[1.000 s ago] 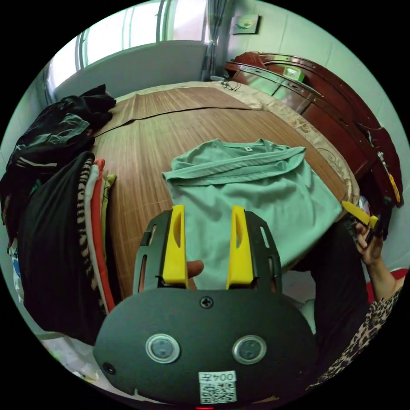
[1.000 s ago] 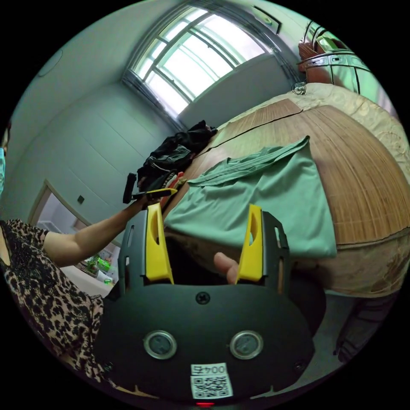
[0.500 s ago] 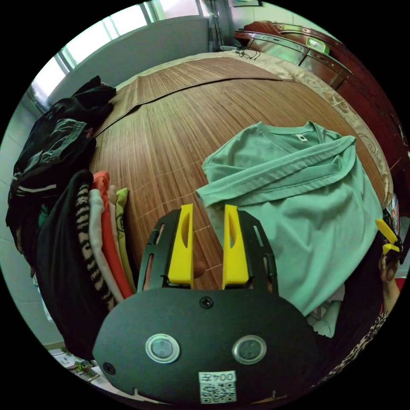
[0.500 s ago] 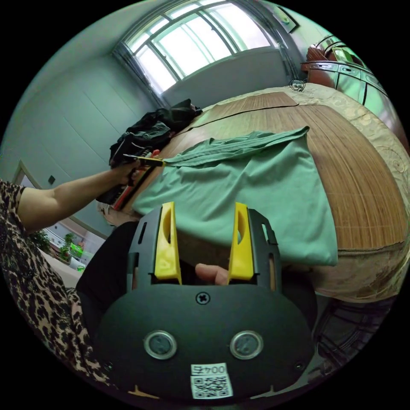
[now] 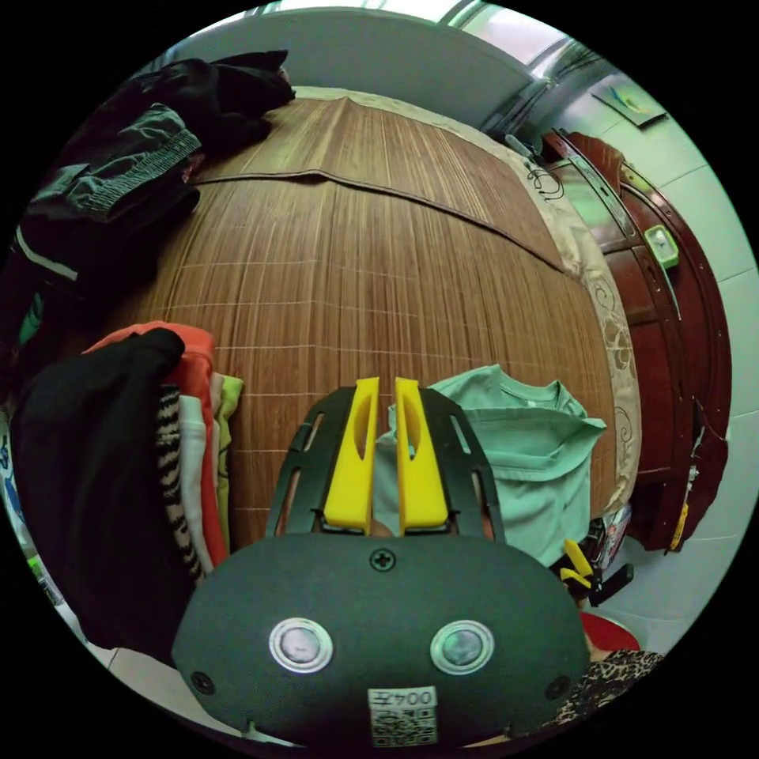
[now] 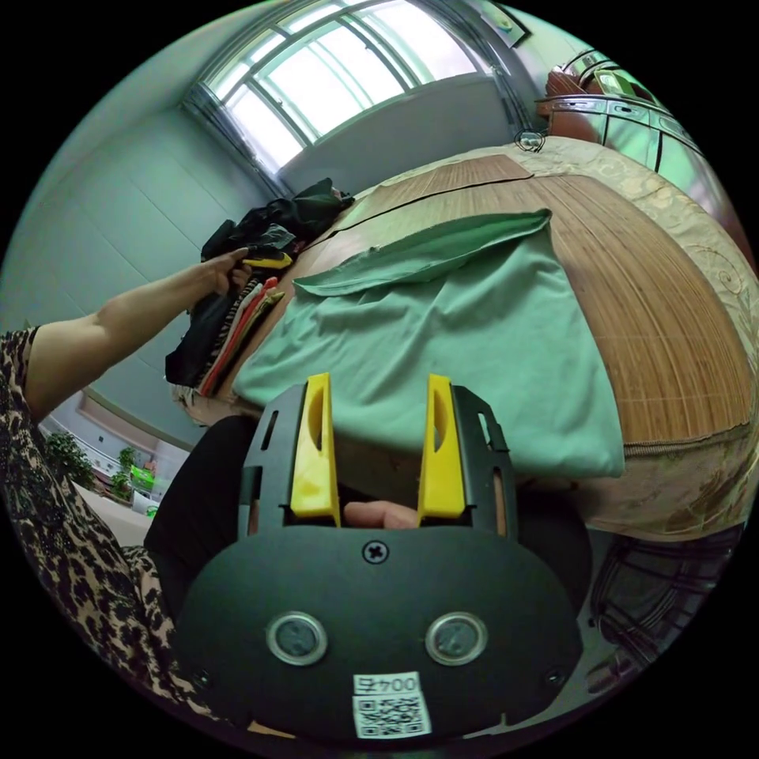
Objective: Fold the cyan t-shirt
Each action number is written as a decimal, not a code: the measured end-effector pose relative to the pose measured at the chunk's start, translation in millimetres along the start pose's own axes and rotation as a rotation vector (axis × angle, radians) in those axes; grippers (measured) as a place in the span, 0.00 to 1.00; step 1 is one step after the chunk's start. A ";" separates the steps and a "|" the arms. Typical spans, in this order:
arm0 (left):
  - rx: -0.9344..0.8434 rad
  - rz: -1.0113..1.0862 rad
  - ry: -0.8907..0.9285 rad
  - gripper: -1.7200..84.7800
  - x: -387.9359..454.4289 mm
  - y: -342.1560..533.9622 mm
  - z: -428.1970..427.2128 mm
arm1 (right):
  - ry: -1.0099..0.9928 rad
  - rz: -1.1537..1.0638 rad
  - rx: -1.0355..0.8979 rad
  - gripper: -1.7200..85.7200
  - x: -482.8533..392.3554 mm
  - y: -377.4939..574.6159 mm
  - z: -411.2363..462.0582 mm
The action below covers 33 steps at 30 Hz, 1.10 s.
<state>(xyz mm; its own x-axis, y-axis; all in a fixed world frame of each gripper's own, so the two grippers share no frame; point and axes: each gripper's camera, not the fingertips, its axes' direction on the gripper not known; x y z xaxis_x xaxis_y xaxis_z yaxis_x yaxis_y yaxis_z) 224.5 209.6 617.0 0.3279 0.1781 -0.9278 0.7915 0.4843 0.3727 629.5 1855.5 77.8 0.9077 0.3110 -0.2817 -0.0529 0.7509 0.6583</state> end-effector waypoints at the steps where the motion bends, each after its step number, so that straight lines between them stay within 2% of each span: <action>1: 0.037 0.028 0.001 0.04 4.1 8.8 -5.5 | -0.003 0.006 0.000 0.21 -0.1 -1.8 1.1; 7: 0.185 0.301 -0.029 0.03 55.1 117.0 -19.8 | 0.013 -0.006 -0.001 0.24 -9.8 -13.7 4.5; 10: 0.263 0.473 -0.117 0.03 100.0 227.7 -19.5 | 0.074 -0.045 -0.004 0.23 -25.5 -18.7 5.2; 14: 0.344 0.433 -0.256 0.03 124.4 308.1 -10.1 | 0.200 -0.017 -0.129 0.21 -41.1 -31.0 26.1; 16: 0.267 0.363 -0.186 0.03 119.8 326.1 2.9 | 0.282 -0.025 -0.195 0.18 -48.7 -37.4 38.3; 20: 0.301 0.337 -0.219 0.03 119.1 332.4 -4.7 | 0.493 -0.139 -0.241 0.14 -75.5 -43.1 60.5; 23: 0.211 0.325 -0.179 0.03 108.5 327.0 9.2 | 0.508 -0.173 -0.211 0.13 -83.8 -42.5 64.7; 28: 0.093 0.235 -0.089 0.02 82.6 310.1 24.7 | 0.365 -0.058 -0.192 0.10 -61.6 -55.4 51.0; 30: 0.081 0.210 -0.042 0.02 73.6 307.4 26.3 | 0.251 -0.011 -0.221 0.08 -48.0 -65.1 41.8; 31: 0.085 0.190 -0.012 0.02 66.7 306.6 26.0 | 0.132 -0.015 -0.220 0.08 -41.1 -71.2 31.2; 33: 0.100 0.160 0.037 0.02 55.8 306.4 24.2 | 0.029 -0.044 -0.080 0.07 -39.0 -78.3 -2.7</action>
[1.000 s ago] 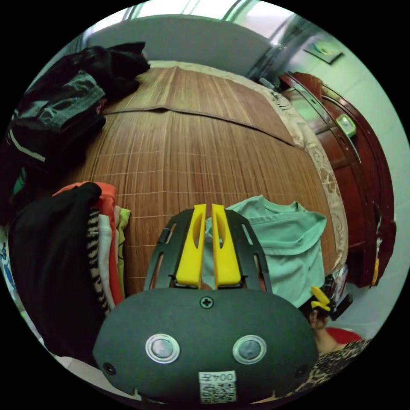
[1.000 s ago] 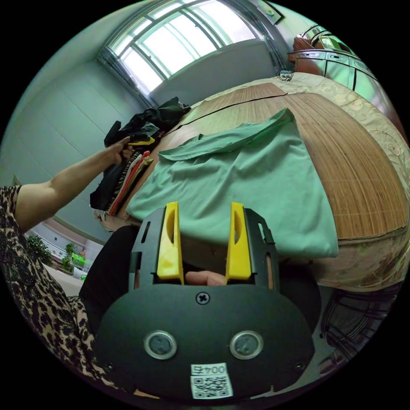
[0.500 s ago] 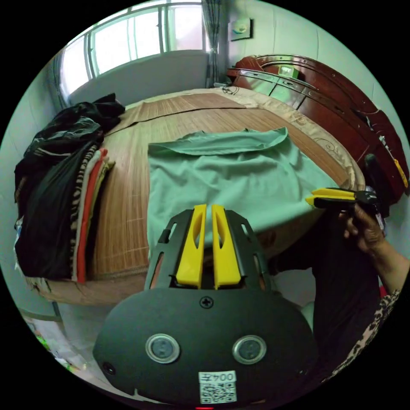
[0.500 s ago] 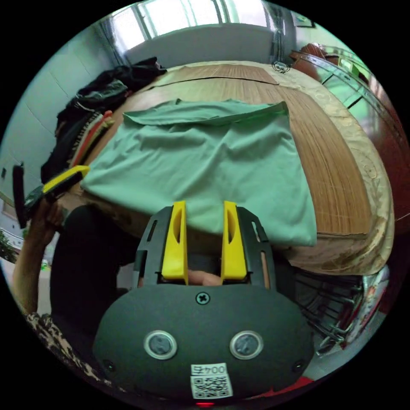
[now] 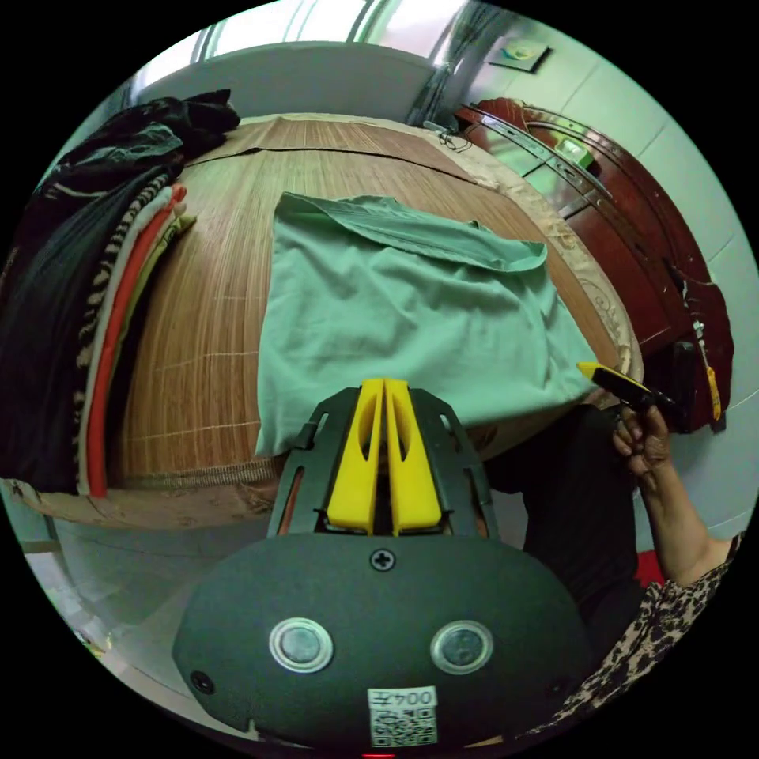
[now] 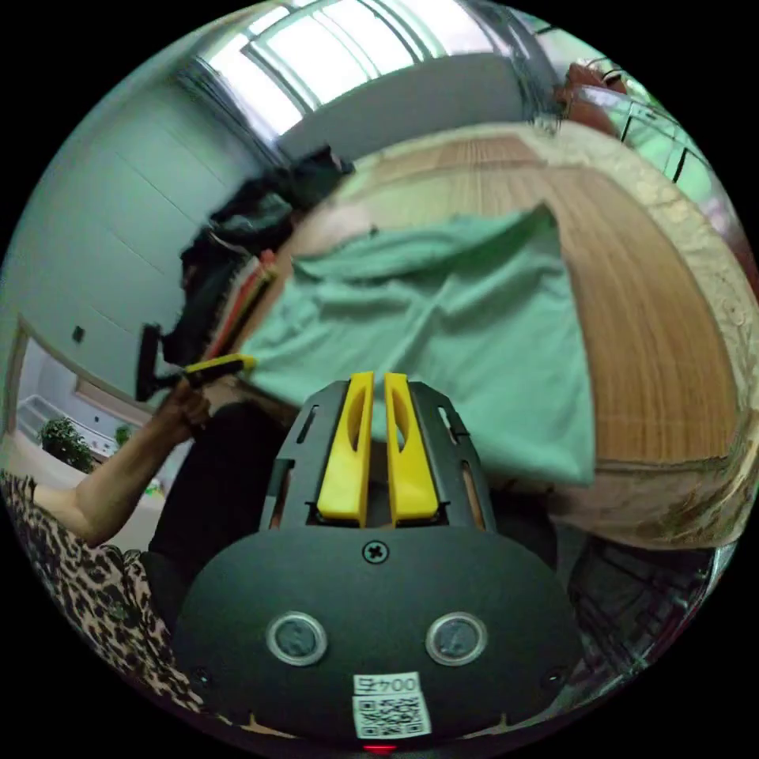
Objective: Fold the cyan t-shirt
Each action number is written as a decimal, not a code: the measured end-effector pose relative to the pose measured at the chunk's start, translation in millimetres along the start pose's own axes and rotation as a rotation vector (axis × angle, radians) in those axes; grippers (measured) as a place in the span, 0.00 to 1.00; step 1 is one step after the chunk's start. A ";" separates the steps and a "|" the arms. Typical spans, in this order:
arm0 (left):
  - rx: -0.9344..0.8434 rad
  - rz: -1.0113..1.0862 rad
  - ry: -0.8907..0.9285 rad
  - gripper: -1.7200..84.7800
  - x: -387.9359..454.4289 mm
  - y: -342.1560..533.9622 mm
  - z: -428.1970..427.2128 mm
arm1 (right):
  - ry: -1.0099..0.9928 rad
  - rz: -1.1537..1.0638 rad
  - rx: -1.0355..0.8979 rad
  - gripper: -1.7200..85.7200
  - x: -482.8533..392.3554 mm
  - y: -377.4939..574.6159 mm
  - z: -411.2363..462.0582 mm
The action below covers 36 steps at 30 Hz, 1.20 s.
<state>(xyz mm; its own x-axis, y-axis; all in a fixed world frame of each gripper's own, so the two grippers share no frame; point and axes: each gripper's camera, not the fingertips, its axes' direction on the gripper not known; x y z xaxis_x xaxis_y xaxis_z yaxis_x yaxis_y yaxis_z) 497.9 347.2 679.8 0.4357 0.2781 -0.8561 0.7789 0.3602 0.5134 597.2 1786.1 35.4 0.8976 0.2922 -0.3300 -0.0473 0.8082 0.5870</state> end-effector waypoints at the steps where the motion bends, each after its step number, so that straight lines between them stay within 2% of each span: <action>1: 0.017 -0.019 0.030 0.02 -6.7 1.4 -1.7 | 0.014 -0.055 0.140 0.08 -4.4 -1.0 -28.4; 4: 0.046 -0.053 0.068 0.02 -17.6 3.7 -4.0 | 0.139 -0.229 0.342 0.13 -12.6 -13.2 -71.0; 6: 0.050 -0.058 0.074 0.02 -21.1 2.5 -2.5 | 0.196 -0.283 0.360 0.15 -5.5 -30.8 -79.7; 11: -0.021 0.016 0.002 0.02 -7.9 -9.5 11.6 | 0.332 -0.313 0.024 0.20 54.6 -116.5 -45.1; 17: -0.083 0.064 -0.065 0.02 0.8 -22.2 28.2 | 0.493 -0.458 -0.211 0.22 95.9 -190.7 17.9; 21: -0.113 0.068 -0.075 0.02 -1.2 -30.5 37.5 | 0.515 -0.568 -0.324 0.23 103.3 -223.6 55.5; 22: -0.116 0.067 -0.074 0.02 -1.8 -31.6 38.7 | 0.506 -0.592 -0.346 0.22 105.0 -232.9 64.4; 25: -0.128 0.056 -0.071 0.02 -5.9 -38.1 44.3 | 0.468 -0.645 -0.375 0.09 109.5 -249.6 77.7; 27: -0.129 0.049 -0.067 0.02 -8.5 -40.8 46.0 | 0.408 -0.562 -0.393 0.06 123.8 -264.4 80.0; 31: -0.132 0.044 -0.054 0.02 -14.1 -47.3 49.4 | 0.180 -0.095 -0.383 0.07 198.3 -282.6 80.1; 34: -0.133 0.040 -0.047 0.02 -17.6 -51.1 51.0 | -0.033 0.162 -0.208 0.13 242.6 -269.8 59.1; 36: -0.132 0.031 -0.035 0.02 -22.0 -54.5 51.9 | -0.071 0.231 -0.107 0.15 253.8 -257.2 39.6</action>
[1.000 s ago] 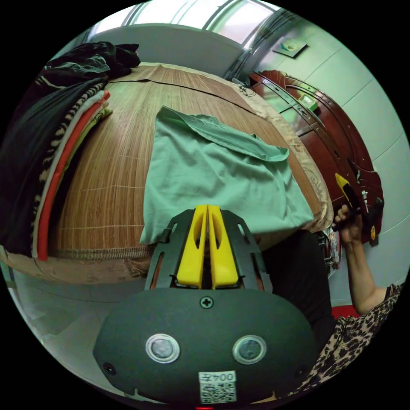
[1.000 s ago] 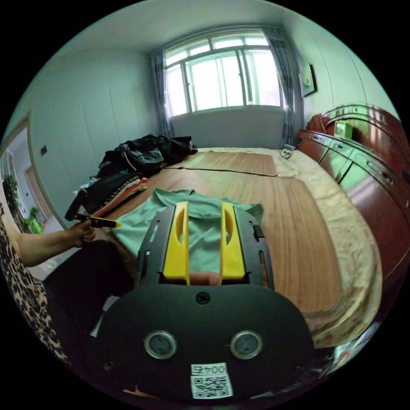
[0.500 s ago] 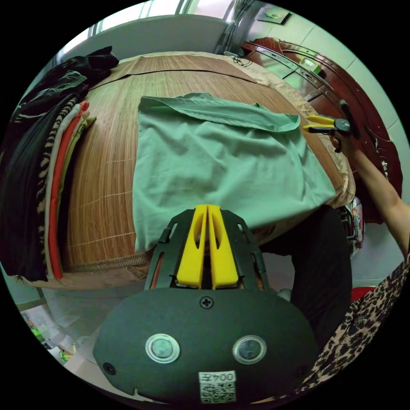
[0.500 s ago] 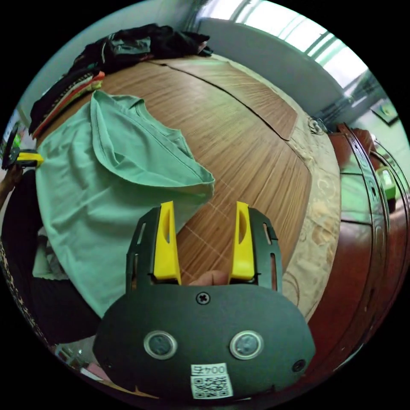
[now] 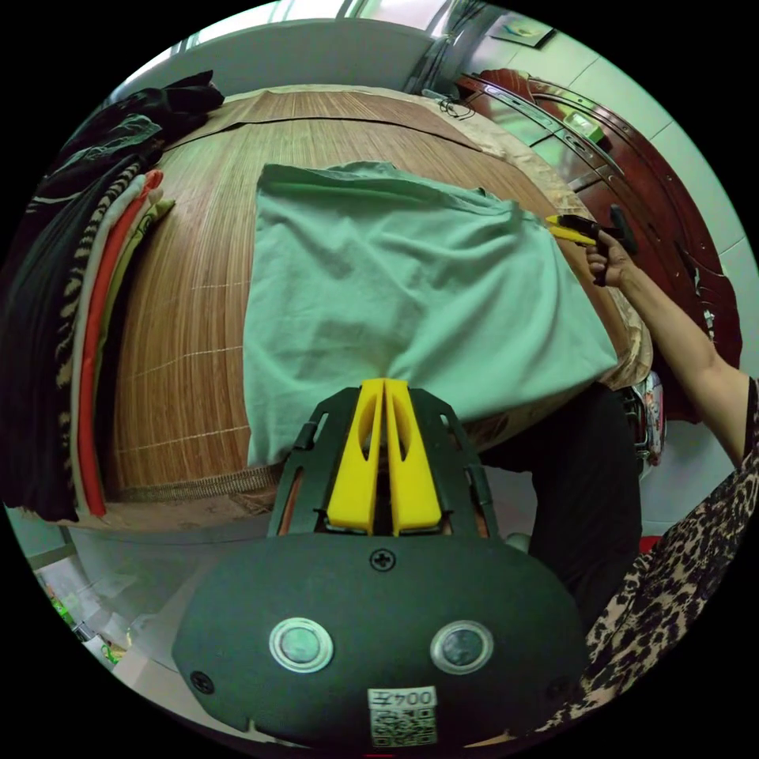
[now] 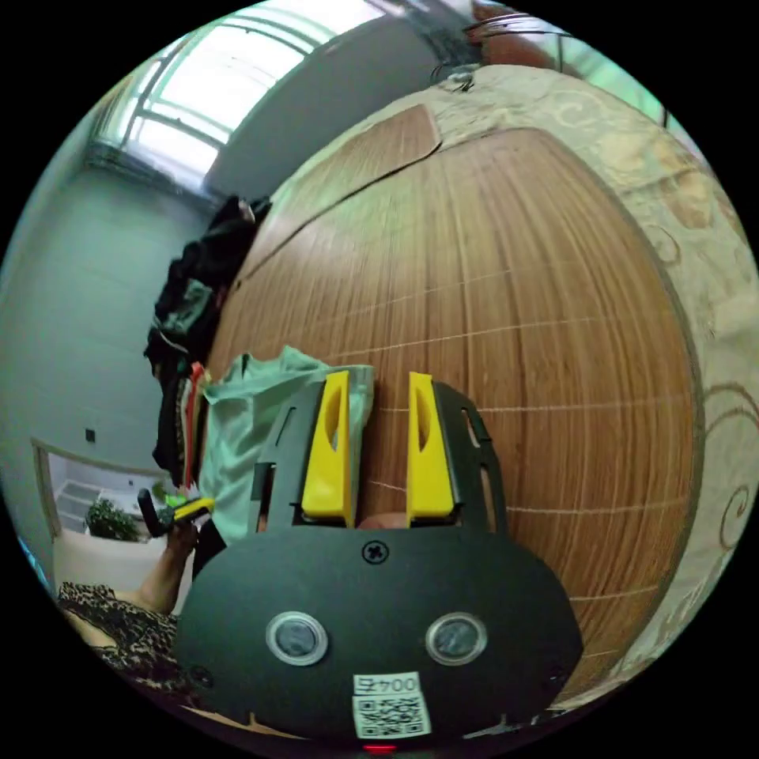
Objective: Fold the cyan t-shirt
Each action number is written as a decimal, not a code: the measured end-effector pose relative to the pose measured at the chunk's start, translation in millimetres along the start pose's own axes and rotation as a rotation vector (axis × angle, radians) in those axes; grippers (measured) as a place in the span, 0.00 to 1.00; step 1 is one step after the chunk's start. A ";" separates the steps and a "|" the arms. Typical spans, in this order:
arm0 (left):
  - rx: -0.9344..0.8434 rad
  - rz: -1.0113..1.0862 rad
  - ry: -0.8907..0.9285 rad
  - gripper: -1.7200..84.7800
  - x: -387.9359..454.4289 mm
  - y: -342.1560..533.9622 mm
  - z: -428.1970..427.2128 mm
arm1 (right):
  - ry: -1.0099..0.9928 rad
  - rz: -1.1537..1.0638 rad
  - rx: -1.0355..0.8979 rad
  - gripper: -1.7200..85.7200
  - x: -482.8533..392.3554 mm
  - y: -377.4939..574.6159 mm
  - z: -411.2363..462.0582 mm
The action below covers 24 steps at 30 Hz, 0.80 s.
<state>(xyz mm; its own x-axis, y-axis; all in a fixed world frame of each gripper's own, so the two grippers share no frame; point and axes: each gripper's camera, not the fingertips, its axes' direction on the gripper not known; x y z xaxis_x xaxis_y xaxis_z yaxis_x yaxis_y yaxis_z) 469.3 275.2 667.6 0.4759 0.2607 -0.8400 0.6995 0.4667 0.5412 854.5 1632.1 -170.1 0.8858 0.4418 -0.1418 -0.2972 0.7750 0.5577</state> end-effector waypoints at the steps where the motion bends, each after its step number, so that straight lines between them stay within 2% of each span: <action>1: 0.001 -0.004 0.007 0.02 -2.4 -1.7 0.2 | -0.006 -0.012 0.048 0.17 -2.7 11.5 -12.8; 5: 0.009 -0.008 0.027 0.03 -7.3 -7.7 -2.3 | 0.033 -0.166 0.078 0.23 -55.9 74.4 -36.0; 9: 0.176 0.020 0.016 0.06 -16.0 -21.8 -34.9 | 0.136 -0.286 0.072 0.27 -115.9 147.4 -26.3; 11: 0.200 0.039 -0.007 0.09 -27.4 -41.1 -43.6 | 0.226 -0.285 0.077 0.28 -141.2 184.9 -9.0; 16: 0.152 0.051 -0.080 0.14 -66.9 -113.0 -41.7 | 0.331 -0.186 -0.020 0.32 -155.7 218.9 36.3; 20: 0.100 0.077 -0.147 0.15 -88.8 -173.1 -22.3 | 0.519 -0.297 -0.038 0.33 -178.9 233.8 62.0; 24: 0.058 0.111 -0.203 0.14 -95.0 -214.6 -3.2 | 0.504 -0.280 -0.011 0.33 -179.5 238.7 61.8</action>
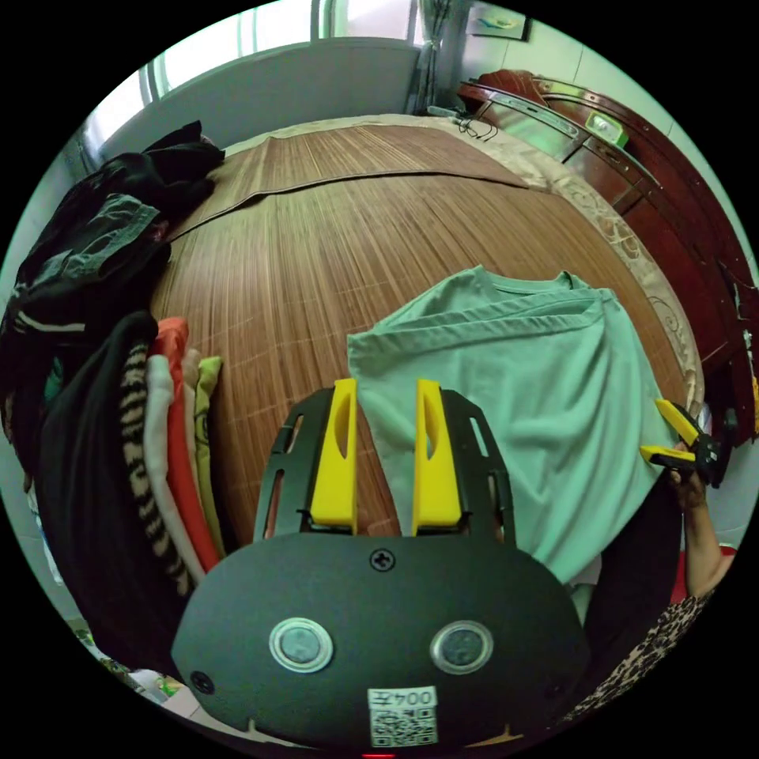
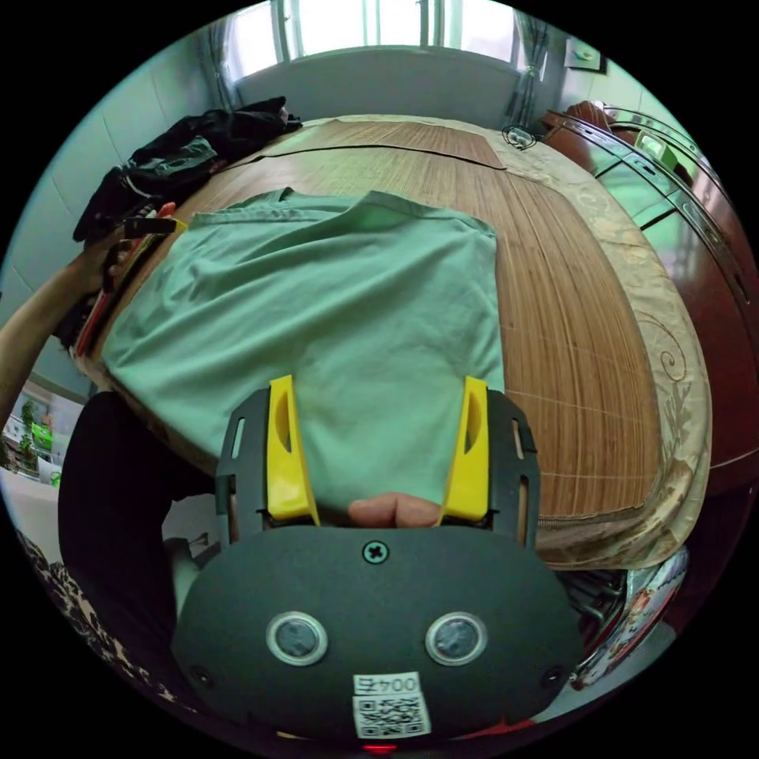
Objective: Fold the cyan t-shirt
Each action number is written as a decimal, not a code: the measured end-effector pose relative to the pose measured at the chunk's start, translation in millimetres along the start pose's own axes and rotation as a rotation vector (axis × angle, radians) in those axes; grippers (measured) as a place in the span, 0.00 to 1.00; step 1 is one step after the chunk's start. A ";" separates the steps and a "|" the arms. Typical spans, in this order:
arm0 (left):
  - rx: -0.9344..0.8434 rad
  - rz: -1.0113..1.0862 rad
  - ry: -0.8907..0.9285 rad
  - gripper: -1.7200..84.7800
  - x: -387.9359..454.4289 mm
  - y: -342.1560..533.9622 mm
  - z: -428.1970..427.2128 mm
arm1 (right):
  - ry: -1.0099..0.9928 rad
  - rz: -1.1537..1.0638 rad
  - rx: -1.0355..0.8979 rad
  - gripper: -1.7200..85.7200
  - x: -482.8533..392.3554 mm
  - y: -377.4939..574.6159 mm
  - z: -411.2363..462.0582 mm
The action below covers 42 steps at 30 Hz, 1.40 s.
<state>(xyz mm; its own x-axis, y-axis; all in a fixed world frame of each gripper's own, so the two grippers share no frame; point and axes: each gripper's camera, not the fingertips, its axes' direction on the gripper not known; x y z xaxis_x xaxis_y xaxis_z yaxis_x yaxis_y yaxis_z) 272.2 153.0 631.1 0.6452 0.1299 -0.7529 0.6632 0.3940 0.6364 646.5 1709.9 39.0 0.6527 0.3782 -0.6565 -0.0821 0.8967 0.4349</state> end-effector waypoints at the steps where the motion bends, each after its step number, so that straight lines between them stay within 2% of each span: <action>1: -0.008 0.004 -0.010 0.14 -1.8 -7.1 4.9 | -0.006 0.006 0.009 0.33 0.4 2.4 -1.1; 10: 0.000 -0.035 -0.069 0.13 -22.6 -27.4 16.5 | 0.003 -0.012 0.015 0.33 -10.6 16.1 -3.5; 18: 0.009 0.073 -0.073 0.05 -32.8 -34.4 5.6 | -0.010 -0.013 0.016 0.33 -13.1 28.3 -7.1; 23: 0.039 -0.068 0.070 0.04 -82.5 -34.9 -8.2 | -0.034 -0.001 0.025 0.33 -10.7 37.4 -11.0; 27: -0.091 -0.135 0.178 0.04 -115.0 -36.5 10.1 | -0.045 0.007 0.031 0.33 -9.1 43.4 -13.4; 32: -0.039 -0.198 0.308 0.04 -144.6 -22.0 1.2 | -0.065 0.017 0.039 0.33 -6.8 52.0 -16.8; 36: 0.097 -0.280 0.356 0.06 -176.0 12.8 -36.8 | -0.077 0.021 0.045 0.33 -5.4 57.8 -19.1; 40: 0.138 -0.160 0.392 0.10 -167.1 53.7 -80.9 | -0.074 0.020 0.044 0.33 -6.4 63.2 -20.7; 42: 0.118 -0.035 0.415 0.11 -138.3 99.1 -104.5 | -0.069 0.019 0.042 0.33 -7.3 65.2 -21.0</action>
<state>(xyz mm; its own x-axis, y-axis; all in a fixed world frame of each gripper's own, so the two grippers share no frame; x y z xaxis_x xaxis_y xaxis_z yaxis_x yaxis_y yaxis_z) 209.0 269.2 780.7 0.4303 0.4832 -0.7625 0.7364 0.3007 0.6061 620.6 1770.4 59.2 0.7017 0.3774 -0.6043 -0.0647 0.8784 0.4735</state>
